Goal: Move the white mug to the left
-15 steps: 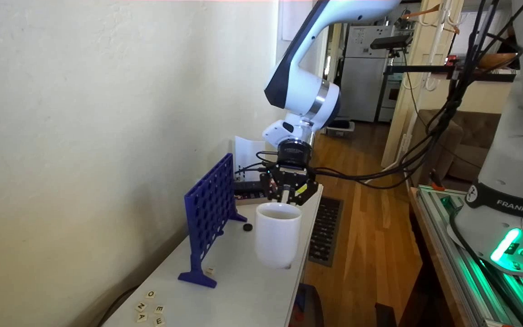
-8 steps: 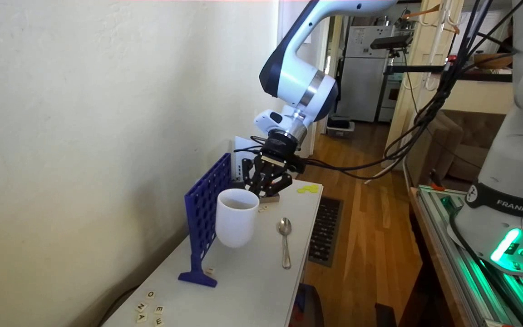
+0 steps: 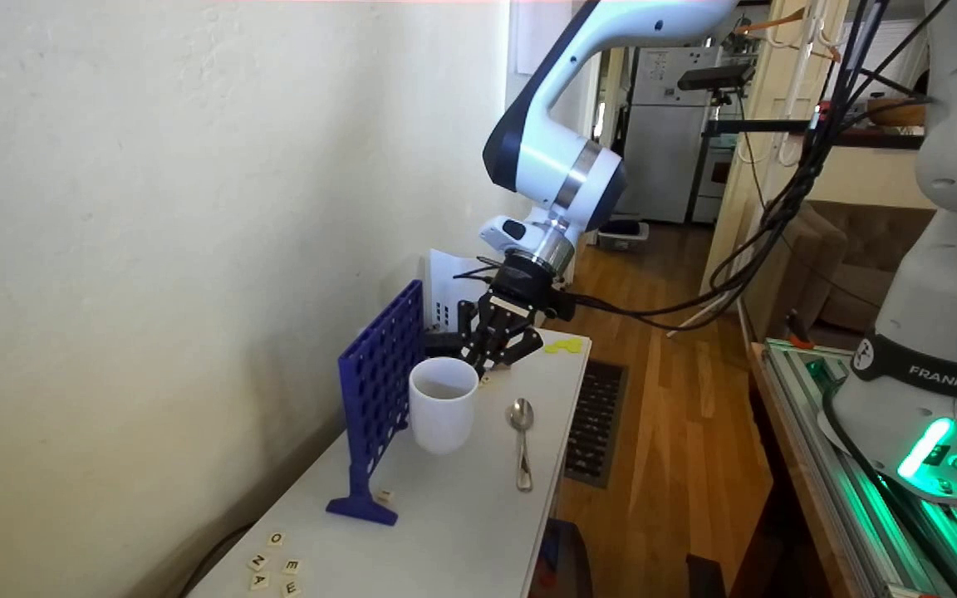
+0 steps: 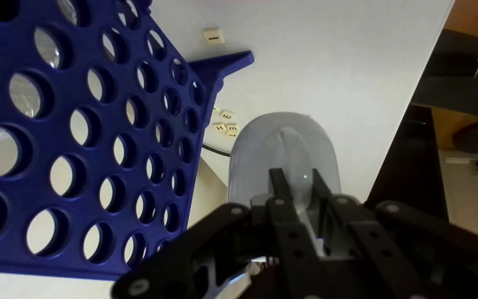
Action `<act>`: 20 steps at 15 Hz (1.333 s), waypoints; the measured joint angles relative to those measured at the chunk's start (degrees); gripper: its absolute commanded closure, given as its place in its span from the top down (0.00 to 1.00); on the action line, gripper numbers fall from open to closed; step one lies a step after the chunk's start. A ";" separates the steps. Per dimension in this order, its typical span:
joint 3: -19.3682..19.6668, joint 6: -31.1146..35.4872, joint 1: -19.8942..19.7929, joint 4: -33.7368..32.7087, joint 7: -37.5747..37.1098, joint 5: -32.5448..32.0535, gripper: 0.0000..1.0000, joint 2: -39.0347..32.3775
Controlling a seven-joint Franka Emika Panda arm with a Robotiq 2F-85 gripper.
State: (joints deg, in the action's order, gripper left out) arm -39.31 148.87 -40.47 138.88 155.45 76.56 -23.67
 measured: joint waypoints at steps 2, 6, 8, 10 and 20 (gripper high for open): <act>-2.88 1.32 -3.73 0.34 0.02 -0.01 0.04 -1.56; -5.80 1.78 -9.49 0.41 0.20 -0.39 0.15 -6.46; -5.86 1.78 -9.97 0.33 0.24 -0.42 0.04 -7.83; -5.95 2.21 -9.85 0.33 -0.18 -0.36 0.04 -7.98; -10.05 8.96 -9.96 0.23 0.13 8.37 0.04 -8.85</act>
State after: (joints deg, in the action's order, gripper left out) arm -49.36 157.83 -50.43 139.11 155.57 84.94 -32.52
